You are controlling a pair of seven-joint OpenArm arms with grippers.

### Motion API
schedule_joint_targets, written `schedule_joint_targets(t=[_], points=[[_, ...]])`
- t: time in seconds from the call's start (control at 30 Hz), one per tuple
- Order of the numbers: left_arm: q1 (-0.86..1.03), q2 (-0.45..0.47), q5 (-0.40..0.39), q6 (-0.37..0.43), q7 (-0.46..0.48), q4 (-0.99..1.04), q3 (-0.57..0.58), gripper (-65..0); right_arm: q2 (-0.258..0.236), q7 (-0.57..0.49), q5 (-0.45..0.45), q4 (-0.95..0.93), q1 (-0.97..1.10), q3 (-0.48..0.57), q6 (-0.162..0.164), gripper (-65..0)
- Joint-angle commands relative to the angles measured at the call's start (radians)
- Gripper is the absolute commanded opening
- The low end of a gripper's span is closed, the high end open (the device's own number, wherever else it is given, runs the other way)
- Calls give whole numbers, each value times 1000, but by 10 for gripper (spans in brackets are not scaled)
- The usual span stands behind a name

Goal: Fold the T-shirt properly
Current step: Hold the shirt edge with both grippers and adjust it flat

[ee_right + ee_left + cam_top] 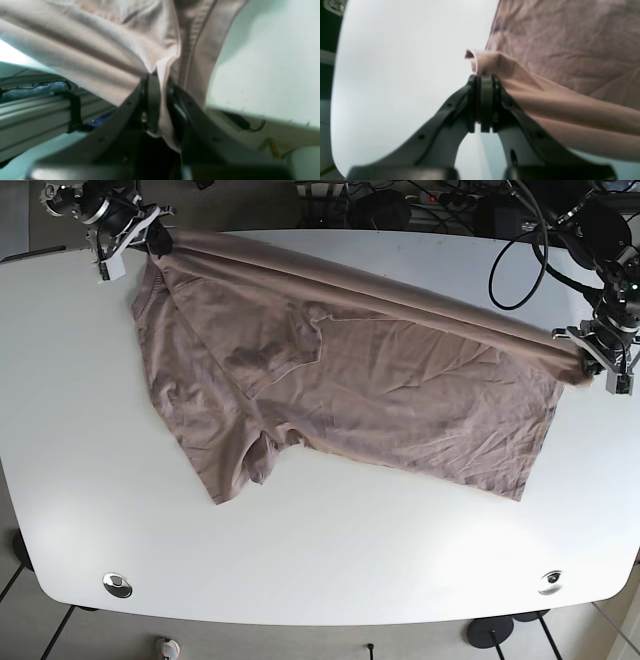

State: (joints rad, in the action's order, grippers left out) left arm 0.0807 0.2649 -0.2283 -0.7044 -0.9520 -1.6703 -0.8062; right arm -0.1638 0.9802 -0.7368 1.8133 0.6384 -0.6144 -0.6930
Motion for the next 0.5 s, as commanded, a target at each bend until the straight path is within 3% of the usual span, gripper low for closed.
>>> schedule_joint_targets(t=[0.03,0.1,0.13,0.33,0.5], points=[[-9,81,0,6,17,134,44,-507,-13,-10,-8,13,8,-9,-5,-631],[-11,121,-9,6,18,256,41,-300,-13,-10,-8,13,8,-9,-5,-631],[-11,133,-9,6,18,267,29,-268,-13,-10,-8,15,8,-9,-5,-631],[46,208,-10,6,15,250,5,-267,-15,-10,-8,16,4,-8,-5,-629],[95,205,-10,6,14,108,-97,-267,-47,-10,-8,18,5,-15,-5,-623]])
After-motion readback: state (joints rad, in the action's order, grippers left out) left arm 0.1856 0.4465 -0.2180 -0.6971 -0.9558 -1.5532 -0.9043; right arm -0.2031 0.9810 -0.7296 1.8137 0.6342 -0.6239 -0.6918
